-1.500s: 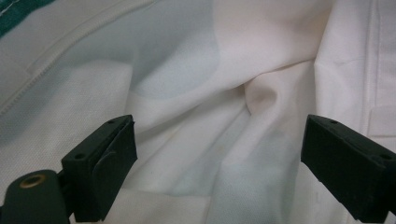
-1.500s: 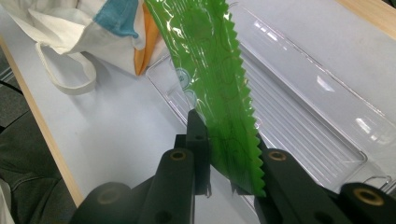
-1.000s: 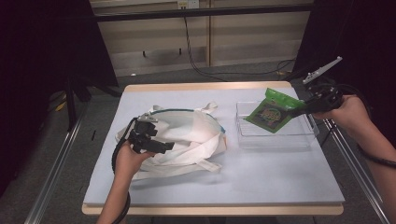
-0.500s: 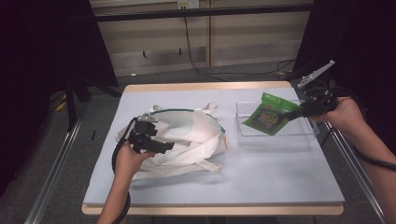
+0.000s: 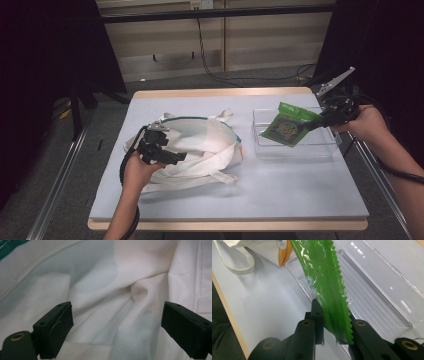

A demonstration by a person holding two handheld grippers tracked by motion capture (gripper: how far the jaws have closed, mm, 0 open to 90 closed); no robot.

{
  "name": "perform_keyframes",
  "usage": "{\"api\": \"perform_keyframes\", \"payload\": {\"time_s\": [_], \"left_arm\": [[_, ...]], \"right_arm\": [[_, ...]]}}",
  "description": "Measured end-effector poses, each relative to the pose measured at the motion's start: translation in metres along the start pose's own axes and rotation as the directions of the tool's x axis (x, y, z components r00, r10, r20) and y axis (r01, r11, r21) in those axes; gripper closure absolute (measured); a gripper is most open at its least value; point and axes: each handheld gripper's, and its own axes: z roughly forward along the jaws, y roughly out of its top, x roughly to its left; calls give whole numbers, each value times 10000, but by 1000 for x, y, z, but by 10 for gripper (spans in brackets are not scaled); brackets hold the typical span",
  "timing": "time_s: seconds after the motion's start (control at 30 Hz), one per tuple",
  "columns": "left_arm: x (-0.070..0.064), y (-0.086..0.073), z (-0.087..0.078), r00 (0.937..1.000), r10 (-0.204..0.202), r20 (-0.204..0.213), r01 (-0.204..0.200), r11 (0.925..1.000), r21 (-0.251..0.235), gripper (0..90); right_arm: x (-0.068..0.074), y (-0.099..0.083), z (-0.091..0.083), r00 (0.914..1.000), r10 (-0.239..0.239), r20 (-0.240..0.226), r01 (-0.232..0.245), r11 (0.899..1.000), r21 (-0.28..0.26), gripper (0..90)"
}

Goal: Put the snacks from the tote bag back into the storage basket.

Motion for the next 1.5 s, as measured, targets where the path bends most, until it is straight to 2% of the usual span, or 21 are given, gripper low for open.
{"api": "perform_keyframes", "payload": {"time_s": [0.17, 0.43, 0.63, 0.83, 1.1, 1.37, 1.43, 1.5], "left_arm": [[1, 0, 0, 9999, 160, 64, -161, 9997, 171, 107], [0, 0, 1, 10000, 49, 32, -49, 10000, 31, 107], [0, 0, 1, 9998, 199, 68, -200, 9997, 121, 108], [-1, 0, 2, 9998, 159, 93, -160, 9998, 77, 108], [0, -1, 1, 9999, 145, 61, -146, 9998, 115, 108], [-1, 0, 2, 9999, 161, 42, -162, 9998, 141, 108], [-1, 0, 2, 9998, 185, 40, -186, 9997, 156, 108], [-1, 0, 2, 9998, 202, 44, -203, 9996, 175, 108]], "right_arm": [[1, 0, 3, 10000, -64, -40, 65, 10000, 52, 799], [2, 1, 9, 9995, -301, 1, 301, 9994, 140, 794], [4, 1, 13, 9996, -292, 30, 292, 9993, 217, 790], [5, 2, 18, 9992, -399, 66, 397, 9988, 278, 785], [9, 6, 29, 9964, -839, 89, 835, 9959, 349, 779], [9, 5, 30, 9959, -889, 155, 885, 9958, 240, 768], [9, 4, 30, 9967, -815, 59, 813, 9960, 375, 773], [8, 3, 29, 9959, -886, 156, 879, 9953, 396, 773]]}}
